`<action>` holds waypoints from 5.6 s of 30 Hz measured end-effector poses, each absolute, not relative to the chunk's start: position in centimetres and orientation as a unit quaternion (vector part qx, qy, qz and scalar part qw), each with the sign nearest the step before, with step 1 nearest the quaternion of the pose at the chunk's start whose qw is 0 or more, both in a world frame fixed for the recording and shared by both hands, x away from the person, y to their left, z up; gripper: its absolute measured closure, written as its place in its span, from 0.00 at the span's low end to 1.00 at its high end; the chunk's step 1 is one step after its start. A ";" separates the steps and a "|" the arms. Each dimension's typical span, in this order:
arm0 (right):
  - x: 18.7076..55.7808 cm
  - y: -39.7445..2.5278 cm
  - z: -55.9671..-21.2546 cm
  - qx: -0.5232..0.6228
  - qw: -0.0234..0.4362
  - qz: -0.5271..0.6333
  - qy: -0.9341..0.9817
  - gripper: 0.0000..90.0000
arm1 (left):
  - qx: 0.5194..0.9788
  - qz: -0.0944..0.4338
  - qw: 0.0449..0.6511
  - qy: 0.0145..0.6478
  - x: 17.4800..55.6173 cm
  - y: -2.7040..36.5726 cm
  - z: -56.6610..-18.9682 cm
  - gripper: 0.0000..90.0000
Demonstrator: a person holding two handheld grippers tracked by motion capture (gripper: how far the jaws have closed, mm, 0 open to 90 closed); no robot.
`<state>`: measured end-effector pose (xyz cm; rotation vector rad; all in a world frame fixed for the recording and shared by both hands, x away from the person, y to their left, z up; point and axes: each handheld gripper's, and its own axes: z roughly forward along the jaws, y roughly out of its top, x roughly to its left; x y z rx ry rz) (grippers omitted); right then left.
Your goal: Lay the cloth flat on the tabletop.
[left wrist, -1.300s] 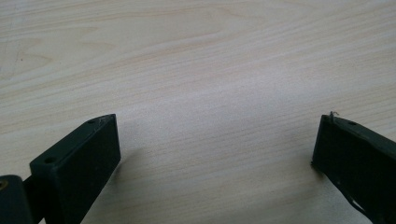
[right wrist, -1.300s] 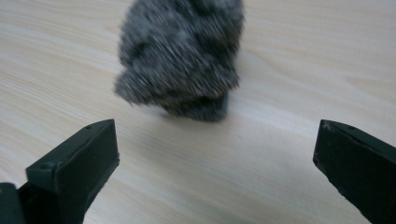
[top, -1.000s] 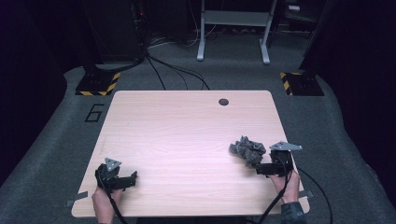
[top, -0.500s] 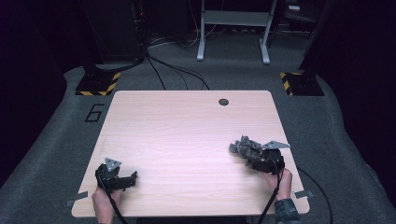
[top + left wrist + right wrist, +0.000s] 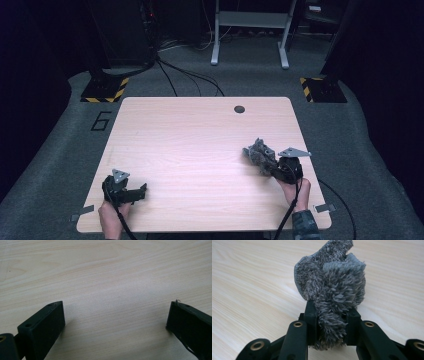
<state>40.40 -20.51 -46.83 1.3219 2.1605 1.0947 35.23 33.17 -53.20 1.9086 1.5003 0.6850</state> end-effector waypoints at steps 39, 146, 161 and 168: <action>39.2 -10.7 -44.7 0.349 0.136 0.466 0.802 0.76 | 0.716 0.260 0.305 0.572 35.1 33.1 -53.2 0.02; 46.1 -12.0 -45.7 0.414 0.139 0.373 0.818 0.68 | 0.781 0.096 0.466 0.405 41.0 19.6 -48.9 0.96; 51.0 -7.0 -47.4 0.382 0.112 0.359 0.844 0.59 | 0.778 0.082 0.479 0.399 40.7 21.5 -48.8 0.92; 51.5 -5.7 -49.3 0.378 0.117 0.321 0.861 0.81 | 0.777 0.094 0.477 0.398 40.5 22.2 -48.8 0.97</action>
